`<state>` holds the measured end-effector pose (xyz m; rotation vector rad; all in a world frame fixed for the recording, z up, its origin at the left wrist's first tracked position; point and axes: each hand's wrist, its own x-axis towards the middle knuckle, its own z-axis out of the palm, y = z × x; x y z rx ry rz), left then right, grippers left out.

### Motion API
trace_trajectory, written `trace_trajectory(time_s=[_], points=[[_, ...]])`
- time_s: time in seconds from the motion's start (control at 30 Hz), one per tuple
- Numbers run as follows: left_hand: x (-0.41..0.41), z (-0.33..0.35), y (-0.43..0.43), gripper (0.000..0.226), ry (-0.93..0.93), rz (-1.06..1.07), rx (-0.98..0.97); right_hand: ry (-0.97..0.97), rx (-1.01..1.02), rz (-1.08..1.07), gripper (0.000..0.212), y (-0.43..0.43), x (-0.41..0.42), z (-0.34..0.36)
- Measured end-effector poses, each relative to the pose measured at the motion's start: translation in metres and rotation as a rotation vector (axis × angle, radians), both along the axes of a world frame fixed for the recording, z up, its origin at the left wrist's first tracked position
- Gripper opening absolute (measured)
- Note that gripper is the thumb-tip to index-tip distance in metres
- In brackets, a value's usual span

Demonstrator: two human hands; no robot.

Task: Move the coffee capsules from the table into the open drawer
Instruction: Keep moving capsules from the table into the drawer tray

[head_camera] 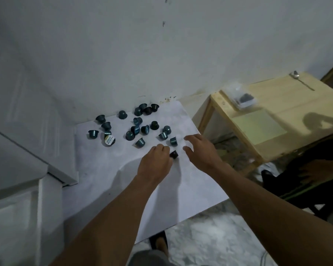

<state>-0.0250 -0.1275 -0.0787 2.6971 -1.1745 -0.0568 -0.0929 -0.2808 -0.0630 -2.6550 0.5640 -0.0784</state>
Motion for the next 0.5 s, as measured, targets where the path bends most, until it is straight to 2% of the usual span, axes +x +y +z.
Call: trace_trajectory(time_s=[0.13,0.4,0.5], points=[[0.023,-0.023,-0.025,0.033,0.142,0.07,-0.09,0.067,0.038,0.039,0.037,-0.015,0.037,-0.019],[0.031,-0.055,-0.047,0.027,0.26,0.176,-0.084,0.207,0.118,0.17,0.039,-0.037,0.084,-0.049],[0.03,-0.061,-0.053,0.027,0.31,0.234,-0.106,0.232,0.117,0.255,0.033,-0.045,0.095,-0.058]])
